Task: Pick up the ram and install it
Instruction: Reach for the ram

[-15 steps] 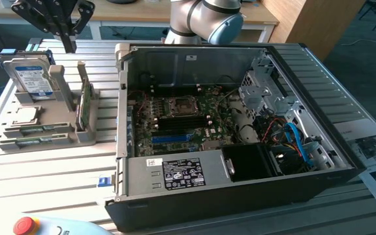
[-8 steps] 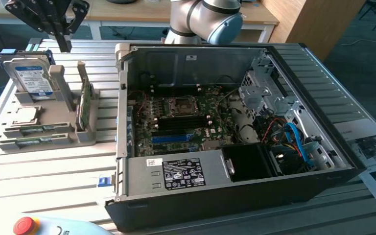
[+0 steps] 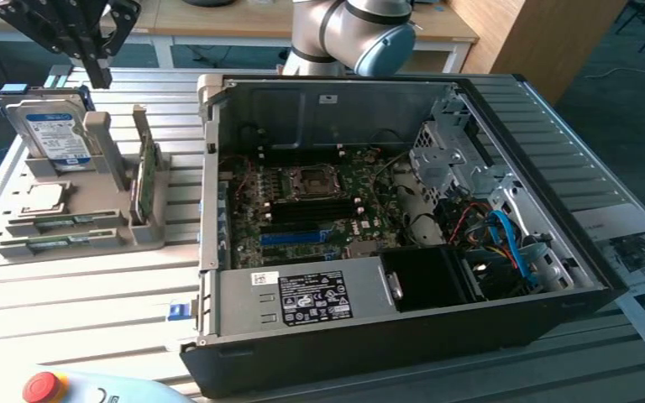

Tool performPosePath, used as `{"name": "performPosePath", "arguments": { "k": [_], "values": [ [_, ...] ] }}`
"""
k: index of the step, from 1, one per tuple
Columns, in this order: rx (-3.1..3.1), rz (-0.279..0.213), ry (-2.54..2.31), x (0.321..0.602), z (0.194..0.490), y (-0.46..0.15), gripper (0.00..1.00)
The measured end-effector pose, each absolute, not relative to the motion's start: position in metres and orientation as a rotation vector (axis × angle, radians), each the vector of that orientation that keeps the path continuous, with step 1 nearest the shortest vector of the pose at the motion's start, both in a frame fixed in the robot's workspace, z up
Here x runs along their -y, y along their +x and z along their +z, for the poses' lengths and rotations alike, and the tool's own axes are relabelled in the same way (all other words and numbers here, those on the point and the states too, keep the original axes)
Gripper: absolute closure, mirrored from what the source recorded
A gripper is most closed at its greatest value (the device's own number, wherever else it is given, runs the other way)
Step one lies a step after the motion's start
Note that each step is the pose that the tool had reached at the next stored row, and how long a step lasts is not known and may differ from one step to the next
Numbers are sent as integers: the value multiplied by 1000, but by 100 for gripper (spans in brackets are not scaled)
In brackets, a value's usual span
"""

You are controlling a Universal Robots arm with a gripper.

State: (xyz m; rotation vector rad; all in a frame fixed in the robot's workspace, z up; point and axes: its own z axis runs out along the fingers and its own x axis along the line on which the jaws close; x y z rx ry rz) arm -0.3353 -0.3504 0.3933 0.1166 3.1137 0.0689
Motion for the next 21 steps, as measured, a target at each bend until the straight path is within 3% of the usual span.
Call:
{"name": "performPosePath", "arguments": {
  "k": [21],
  "values": [
    [-3114,69,117,343,393,-365,90]
  ]
}}
